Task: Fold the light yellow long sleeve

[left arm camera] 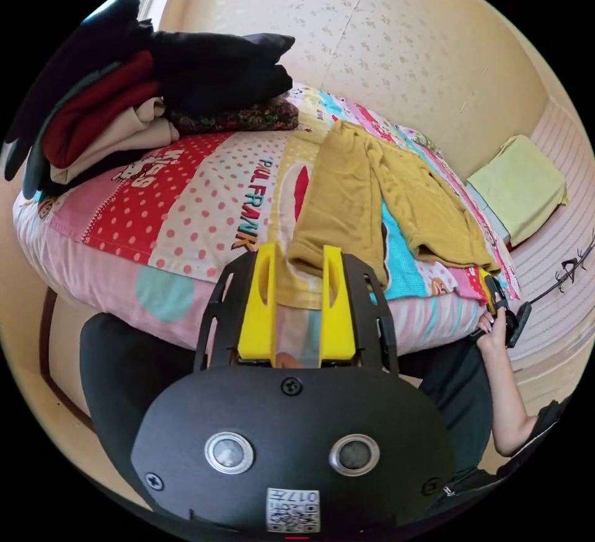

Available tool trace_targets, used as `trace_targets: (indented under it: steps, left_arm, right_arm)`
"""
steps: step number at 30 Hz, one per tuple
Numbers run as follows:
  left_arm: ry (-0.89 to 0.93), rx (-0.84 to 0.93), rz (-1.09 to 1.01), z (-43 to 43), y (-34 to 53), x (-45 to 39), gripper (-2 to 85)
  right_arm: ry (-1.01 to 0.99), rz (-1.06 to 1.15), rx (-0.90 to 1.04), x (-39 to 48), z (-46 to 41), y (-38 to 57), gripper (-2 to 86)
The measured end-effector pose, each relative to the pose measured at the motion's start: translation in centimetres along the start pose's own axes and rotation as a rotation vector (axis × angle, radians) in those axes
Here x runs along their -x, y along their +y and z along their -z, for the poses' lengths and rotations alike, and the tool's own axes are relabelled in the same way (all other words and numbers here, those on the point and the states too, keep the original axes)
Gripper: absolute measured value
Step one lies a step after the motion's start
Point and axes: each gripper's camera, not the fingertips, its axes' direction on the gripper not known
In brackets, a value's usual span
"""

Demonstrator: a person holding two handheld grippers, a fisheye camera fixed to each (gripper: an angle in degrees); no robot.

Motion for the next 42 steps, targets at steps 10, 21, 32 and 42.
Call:
trace_targets:
  steps: [10, 21, 32, 42]
  left_arm:
    - [0.165, -0.32, 0.133, 14.0, -5.7, 2.2, 3.9]
    - [0.266, -0.23, 0.361, 9.2, -8.4, 3.3, 4.0]
    - [0.328, -0.179, -0.527, -0.8, -15.7, -40.9, 8.8]
    - [0.158, -0.081, -0.61, -5.9, -3.8, -41.6, 16.3]
  right_arm:
    - [-0.091, -0.044, 0.025, -1.1, 0.6, 0.7, 0.2]
    - [-0.102, -0.048, 0.018, -1.1, 1.4, 1.4, 0.3]
    - [-0.088, 0.0, 0.019, -0.7, 1.9, 1.6, 0.3]
    - [-0.11, 0.006, 0.011, -0.8, 2.9, 1.5, 0.3]
